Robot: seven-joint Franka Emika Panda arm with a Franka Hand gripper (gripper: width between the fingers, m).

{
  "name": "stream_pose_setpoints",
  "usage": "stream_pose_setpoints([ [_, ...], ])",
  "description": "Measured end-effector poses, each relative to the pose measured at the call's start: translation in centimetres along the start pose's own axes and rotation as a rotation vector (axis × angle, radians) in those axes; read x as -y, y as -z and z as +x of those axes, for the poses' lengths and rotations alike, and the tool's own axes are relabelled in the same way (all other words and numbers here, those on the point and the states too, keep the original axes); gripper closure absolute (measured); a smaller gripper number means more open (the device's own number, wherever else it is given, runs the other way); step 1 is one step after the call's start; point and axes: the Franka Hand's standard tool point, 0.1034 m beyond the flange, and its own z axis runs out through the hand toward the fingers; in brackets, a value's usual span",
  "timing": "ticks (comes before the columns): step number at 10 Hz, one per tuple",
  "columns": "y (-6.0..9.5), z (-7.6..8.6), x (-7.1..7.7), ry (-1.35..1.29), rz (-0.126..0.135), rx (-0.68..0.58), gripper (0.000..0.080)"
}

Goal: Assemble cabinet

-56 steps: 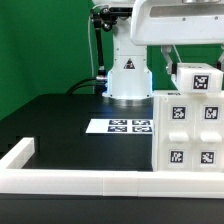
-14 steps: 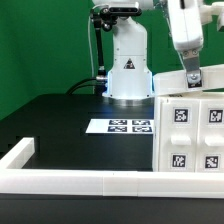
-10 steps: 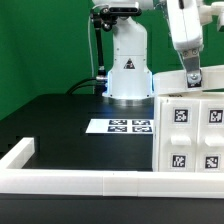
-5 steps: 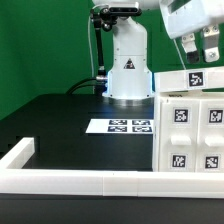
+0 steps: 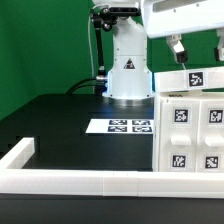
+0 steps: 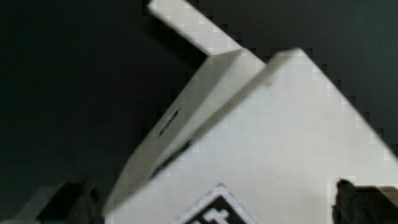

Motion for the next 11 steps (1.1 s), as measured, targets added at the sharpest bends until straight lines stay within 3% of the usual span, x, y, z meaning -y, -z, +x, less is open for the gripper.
stream_pose_setpoints([
  [2,0.12,0.14,0.44,0.290,-0.072,0.029,0.0150],
  [6,0.04,0.36,0.44,0.591,-0.067,0.035,0.0150],
  [7,-0.03,0.55,0.22,0.734,-0.121,0.022,0.0150],
  [9,0.01,0.60,0.65,1.077,-0.200,0.014,0.0150],
  [10,-0.02,0.70,0.87,1.199,-0.227,0.017,0.0150],
  [11,-0.08,0.77,0.81,1.267,-0.229,0.024,0.0150],
])
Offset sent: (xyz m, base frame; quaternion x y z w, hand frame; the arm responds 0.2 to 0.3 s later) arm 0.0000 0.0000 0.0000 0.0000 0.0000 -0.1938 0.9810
